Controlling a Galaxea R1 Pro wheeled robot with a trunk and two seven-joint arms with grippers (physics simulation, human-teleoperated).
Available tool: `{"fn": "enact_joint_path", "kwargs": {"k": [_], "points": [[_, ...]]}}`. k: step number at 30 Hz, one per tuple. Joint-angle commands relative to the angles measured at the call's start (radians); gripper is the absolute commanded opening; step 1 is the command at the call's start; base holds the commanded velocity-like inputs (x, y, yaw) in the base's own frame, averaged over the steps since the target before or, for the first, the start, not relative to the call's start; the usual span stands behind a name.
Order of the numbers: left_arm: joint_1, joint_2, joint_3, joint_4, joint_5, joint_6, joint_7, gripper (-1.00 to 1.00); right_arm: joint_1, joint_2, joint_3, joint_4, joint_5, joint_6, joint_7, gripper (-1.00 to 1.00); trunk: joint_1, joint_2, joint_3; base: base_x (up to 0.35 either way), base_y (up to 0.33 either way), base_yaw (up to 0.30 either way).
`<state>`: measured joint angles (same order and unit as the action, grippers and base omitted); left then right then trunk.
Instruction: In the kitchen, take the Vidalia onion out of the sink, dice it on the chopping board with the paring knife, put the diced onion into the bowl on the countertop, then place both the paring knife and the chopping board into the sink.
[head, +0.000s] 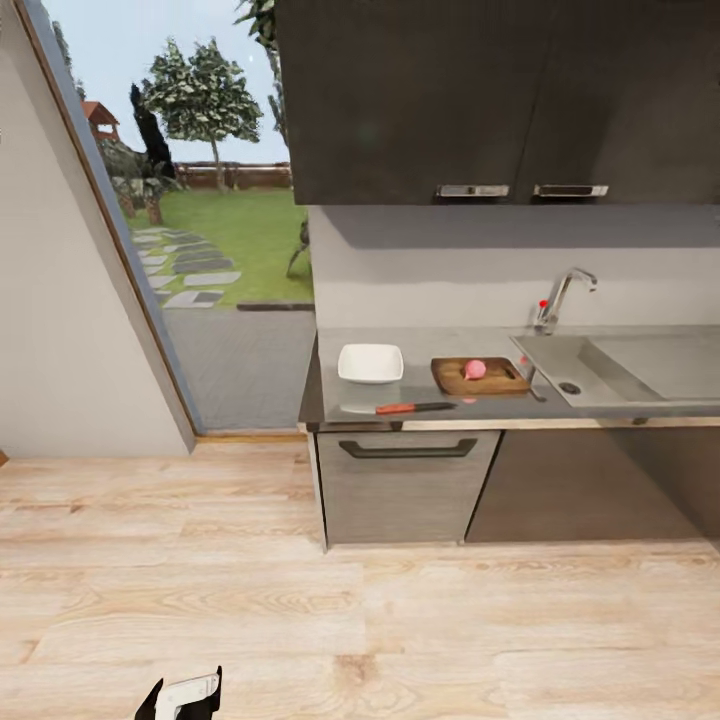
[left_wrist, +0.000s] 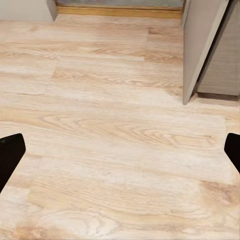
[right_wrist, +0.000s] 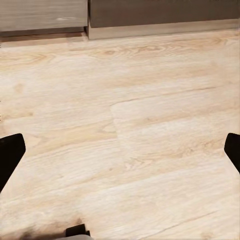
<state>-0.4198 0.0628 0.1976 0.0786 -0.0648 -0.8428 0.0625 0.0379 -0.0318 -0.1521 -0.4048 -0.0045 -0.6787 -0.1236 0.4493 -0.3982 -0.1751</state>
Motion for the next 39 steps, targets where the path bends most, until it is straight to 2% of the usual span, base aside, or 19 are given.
{"fn": "enact_joint_path", "kwargs": {"k": [1,39], "points": [[-0.002,0.0,0.002,0.004,-0.007,-0.006,0.007,1.0,0.0,0.0,0.0,-0.002,0.0,-0.001,-0.002,1.0,0.001,-0.002,0.0,0.0,0.0,0.0],[-0.002,0.0,0.001,0.004,-0.007,-0.005,0.006,1.0,0.0,0.001,0.002,-0.002,0.001,-0.002,-0.002,1.0,0.001,-0.002,0.06,0.0,0.0,0.0]]}}
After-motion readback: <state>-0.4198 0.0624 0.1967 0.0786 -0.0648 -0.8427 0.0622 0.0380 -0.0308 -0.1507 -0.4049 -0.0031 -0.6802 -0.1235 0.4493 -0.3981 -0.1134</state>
